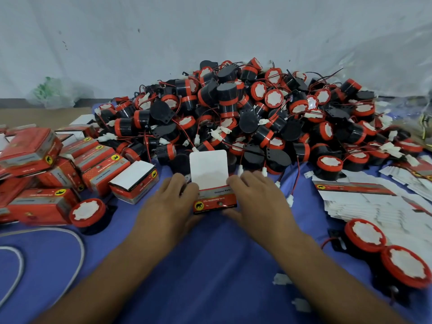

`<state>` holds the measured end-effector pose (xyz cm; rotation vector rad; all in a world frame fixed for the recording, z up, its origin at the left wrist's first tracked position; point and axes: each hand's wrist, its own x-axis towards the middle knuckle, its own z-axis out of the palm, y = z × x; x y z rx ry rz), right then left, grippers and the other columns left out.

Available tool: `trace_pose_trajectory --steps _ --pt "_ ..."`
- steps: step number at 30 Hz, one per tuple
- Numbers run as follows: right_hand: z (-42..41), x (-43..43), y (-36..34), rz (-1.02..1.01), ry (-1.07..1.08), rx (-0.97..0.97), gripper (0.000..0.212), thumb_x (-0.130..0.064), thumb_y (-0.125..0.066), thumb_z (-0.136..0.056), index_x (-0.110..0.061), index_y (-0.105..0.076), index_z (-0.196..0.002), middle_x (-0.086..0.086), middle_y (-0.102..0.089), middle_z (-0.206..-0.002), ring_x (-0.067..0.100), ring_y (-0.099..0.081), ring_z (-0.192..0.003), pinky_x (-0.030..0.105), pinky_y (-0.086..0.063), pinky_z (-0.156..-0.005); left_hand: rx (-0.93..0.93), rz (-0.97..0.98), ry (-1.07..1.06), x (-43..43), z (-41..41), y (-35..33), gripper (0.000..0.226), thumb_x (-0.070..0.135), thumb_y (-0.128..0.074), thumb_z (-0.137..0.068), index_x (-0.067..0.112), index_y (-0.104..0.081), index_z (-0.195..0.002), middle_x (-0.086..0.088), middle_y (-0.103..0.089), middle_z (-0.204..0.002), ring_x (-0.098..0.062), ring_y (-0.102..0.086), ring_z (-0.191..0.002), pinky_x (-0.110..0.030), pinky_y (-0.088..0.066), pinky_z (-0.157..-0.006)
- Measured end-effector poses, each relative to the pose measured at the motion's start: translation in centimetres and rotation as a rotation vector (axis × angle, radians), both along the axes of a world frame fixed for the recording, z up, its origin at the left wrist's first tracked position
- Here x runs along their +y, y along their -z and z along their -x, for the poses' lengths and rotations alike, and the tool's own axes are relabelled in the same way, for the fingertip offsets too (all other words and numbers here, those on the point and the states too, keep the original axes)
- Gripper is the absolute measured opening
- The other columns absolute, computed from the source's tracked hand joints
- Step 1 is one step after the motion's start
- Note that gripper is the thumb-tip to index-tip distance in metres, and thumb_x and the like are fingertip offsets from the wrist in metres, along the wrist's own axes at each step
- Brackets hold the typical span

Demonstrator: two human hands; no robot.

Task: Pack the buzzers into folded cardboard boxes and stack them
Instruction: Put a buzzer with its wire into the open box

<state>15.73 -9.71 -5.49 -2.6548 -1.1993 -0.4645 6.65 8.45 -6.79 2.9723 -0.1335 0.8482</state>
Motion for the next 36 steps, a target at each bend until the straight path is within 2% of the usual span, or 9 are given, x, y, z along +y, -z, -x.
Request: trace_pose_trajectory --steps 6,9,14,17,19,22,25,31,36 --pt "0.3 0.0 0.8 0.019 -0.067 0.195 0.046 -0.065 -0.047 -0.093 -0.020 -0.045 -0.102 0.000 -0.062 -0.086 0.023 -0.057 -0.080 0.035 -0.038 -0.064 0.152 0.709 0.065 1.0 0.7 1.3 0.027 0.033 -0.068 -0.088 0.027 -0.065 -0.115 0.009 -0.055 -0.127 -0.005 -0.062 -0.090 -0.026 -0.055 -0.086" --pt "0.1 -0.6 0.1 -0.194 -0.133 0.437 0.051 -0.071 -0.030 -0.092 -0.024 -0.050 -0.092 -0.006 -0.055 -0.061 0.011 -0.052 -0.061 0.032 -0.042 -0.057 0.276 0.832 0.104 1.9 0.4 1.3 0.020 0.022 -0.069 -0.092 0.037 -0.059 -0.100 0.003 -0.064 -0.085 -0.010 -0.052 -0.060 -0.035 -0.047 -0.061" --pt "-3.5 -1.6 0.9 -0.753 0.150 0.374 0.009 -0.033 -0.053 -0.100 -0.025 -0.050 -0.104 -0.008 -0.061 -0.080 0.003 -0.057 -0.076 0.030 -0.044 -0.063 0.270 0.847 0.100 1.4 0.4 1.6 0.031 0.028 -0.073 -0.088 0.037 -0.054 -0.110 0.000 -0.044 -0.064 -0.007 -0.040 -0.054 -0.022 -0.033 -0.051" --pt "-6.6 -2.9 1.7 -0.571 0.260 0.218 0.060 -0.019 -0.062 -0.097 -0.006 -0.034 -0.148 0.014 -0.035 -0.152 0.026 -0.031 -0.141 0.036 -0.031 -0.113 0.229 0.799 0.085 1.0 0.6 1.5 0.042 0.029 -0.077 -0.085 0.039 -0.052 -0.116 0.022 -0.050 -0.087 -0.002 -0.047 -0.071 -0.011 -0.038 -0.061" --pt "-8.1 -3.2 2.3 -0.394 0.278 0.217 0.077 -0.023 -0.057 -0.100 -0.006 -0.011 -0.158 0.014 -0.005 -0.166 0.031 -0.002 -0.153 0.040 -0.010 -0.123 0.224 0.766 0.088 1.0 0.7 1.5 0.047 0.032 -0.078 -0.083 0.042 -0.051 -0.120 0.029 -0.047 -0.105 0.002 -0.047 -0.091 -0.007 -0.038 -0.072" --pt "-9.2 -3.3 3.3 -0.211 0.265 0.249 0.074 -0.029 -0.050 -0.102 -0.011 -0.007 -0.159 0.011 -0.004 -0.167 0.034 -0.001 -0.153 0.043 -0.006 -0.124 0.240 0.741 0.106 1.2 0.7 1.4 0.040 0.042 -0.075 -0.080 0.043 -0.055 -0.115 0.020 -0.048 -0.118 0.001 -0.043 -0.111 -0.006 -0.037 -0.086" --pt "-9.5 -3.5 3.2 -0.169 0.321 0.181 0.064 -0.038 -0.054 -0.099 -0.024 -0.029 -0.157 0.012 -0.028 -0.157 0.040 -0.024 -0.137 0.047 -0.027 -0.112 0.260 0.729 0.136 1.1 0.6 1.4 0.035 0.050 -0.069 -0.077 0.041 -0.061 -0.110 0.011 -0.050 -0.118 -0.001 -0.042 -0.116 -0.006 -0.034 -0.091" --pt "-9.0 -3.7 2.3 -0.243 0.361 0.193 0.048 -0.032 -0.069 -0.090 -0.016 -0.050 -0.131 0.016 -0.050 -0.127 0.036 -0.038 -0.114 0.044 -0.038 -0.095 0.262 0.828 0.211 1.1 0.7 1.5 0.032 0.044 -0.068 -0.081 0.035 -0.063 -0.111 0.015 -0.049 -0.131 -0.003 -0.043 -0.127 -0.026 -0.049 -0.099" --pt "-8.2 -4.0 0.7 -0.572 0.333 0.390 0.057 -0.036 -0.072 -0.085 -0.021 -0.043 -0.131 0.008 -0.046 -0.123 0.025 -0.054 -0.099 0.035 -0.046 -0.080 0.232 0.883 0.227 1.0 0.8 1.5 0.035 0.036 -0.070 -0.081 0.030 -0.059 -0.113 0.020 -0.053 -0.129 0.000 -0.048 -0.124 -0.019 -0.052 -0.090"
